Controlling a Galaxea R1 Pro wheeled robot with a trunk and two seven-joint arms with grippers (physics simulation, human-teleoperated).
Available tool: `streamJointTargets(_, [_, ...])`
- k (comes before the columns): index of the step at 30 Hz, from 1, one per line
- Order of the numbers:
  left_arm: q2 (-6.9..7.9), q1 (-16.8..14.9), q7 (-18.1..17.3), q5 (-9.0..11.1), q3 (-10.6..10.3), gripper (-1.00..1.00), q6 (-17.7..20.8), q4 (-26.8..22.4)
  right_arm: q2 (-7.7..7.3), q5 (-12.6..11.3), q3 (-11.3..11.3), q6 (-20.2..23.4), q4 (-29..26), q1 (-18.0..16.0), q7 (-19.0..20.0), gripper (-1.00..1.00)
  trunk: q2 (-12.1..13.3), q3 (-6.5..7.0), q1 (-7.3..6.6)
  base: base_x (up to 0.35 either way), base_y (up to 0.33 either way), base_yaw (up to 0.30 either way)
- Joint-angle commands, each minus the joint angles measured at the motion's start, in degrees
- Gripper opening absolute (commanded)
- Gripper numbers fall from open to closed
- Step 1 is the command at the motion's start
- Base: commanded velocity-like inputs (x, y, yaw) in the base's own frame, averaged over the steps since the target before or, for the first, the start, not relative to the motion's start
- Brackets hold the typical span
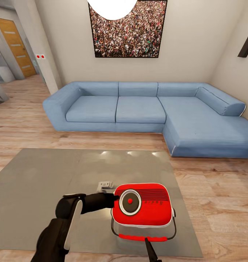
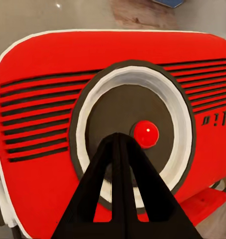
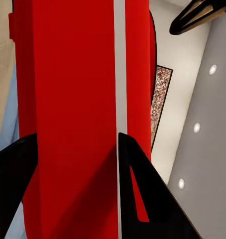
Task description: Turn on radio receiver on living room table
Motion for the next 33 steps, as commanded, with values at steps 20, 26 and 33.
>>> streamJointTargets(20, [-0.67, -2.07, 0.43, 0.40, -4.45, -1.00, 0.00, 0.79, -0.04, -0.12, 0.04, 0.18, 0.13, 0.34, 0.08, -1.00, 0.00, 0.00, 0.00, 0.000, 0.000, 0.000])
streamJointTargets(26, [-0.67, -2.65, 0.75, 0.36, -4.45, -1.00, -0.18, 3.35, -0.06, -0.12, 0.03, 0.18, 0.13, 0.34, 0.09, -1.00, 0.00, 0.00, 0.00, 0.000, 0.000, 0.000])
streamJointTargets(33, [-0.67, -4.18, 0.87, 0.36, -4.45, -1.00, -0.51, 8.35, -0.07, -0.12, 0.02, 0.18, 0.13, 0.34, 0.09, -1.00, 0.00, 0.00, 0.00, 0.000, 0.000, 0.000])
